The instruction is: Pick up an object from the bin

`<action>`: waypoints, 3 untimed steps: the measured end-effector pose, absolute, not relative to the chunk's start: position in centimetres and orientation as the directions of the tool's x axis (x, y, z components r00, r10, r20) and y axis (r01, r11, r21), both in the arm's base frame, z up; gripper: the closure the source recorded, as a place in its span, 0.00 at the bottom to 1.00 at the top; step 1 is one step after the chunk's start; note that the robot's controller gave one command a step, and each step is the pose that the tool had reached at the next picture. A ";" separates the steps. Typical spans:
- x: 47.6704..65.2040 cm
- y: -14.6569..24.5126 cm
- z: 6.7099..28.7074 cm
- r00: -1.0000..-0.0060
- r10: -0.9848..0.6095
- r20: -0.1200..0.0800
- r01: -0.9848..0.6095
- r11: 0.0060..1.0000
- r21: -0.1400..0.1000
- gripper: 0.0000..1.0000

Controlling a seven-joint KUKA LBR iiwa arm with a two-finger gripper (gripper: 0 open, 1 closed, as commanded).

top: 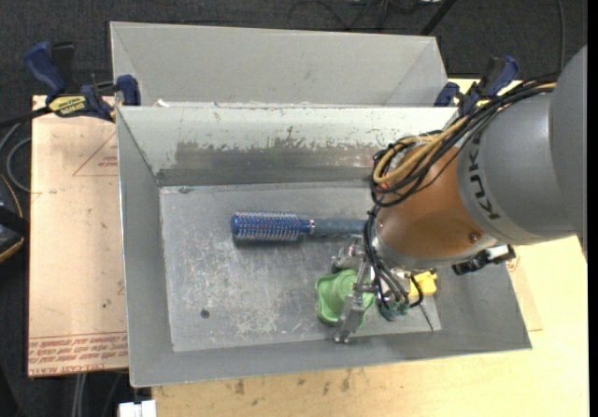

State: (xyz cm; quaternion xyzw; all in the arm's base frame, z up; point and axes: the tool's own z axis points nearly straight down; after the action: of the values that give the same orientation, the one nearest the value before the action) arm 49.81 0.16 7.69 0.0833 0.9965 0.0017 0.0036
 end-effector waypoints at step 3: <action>50.3 0.3 8.1 -0.986 0.166 -0.010 0.166 0.986 0.003 1.00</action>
Offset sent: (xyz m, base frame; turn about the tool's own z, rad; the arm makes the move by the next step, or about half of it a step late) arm 0.0000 0.0000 0.0000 0.0000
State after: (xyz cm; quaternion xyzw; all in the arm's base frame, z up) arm 50.33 0.30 8.09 0.0835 0.9965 0.0012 0.0052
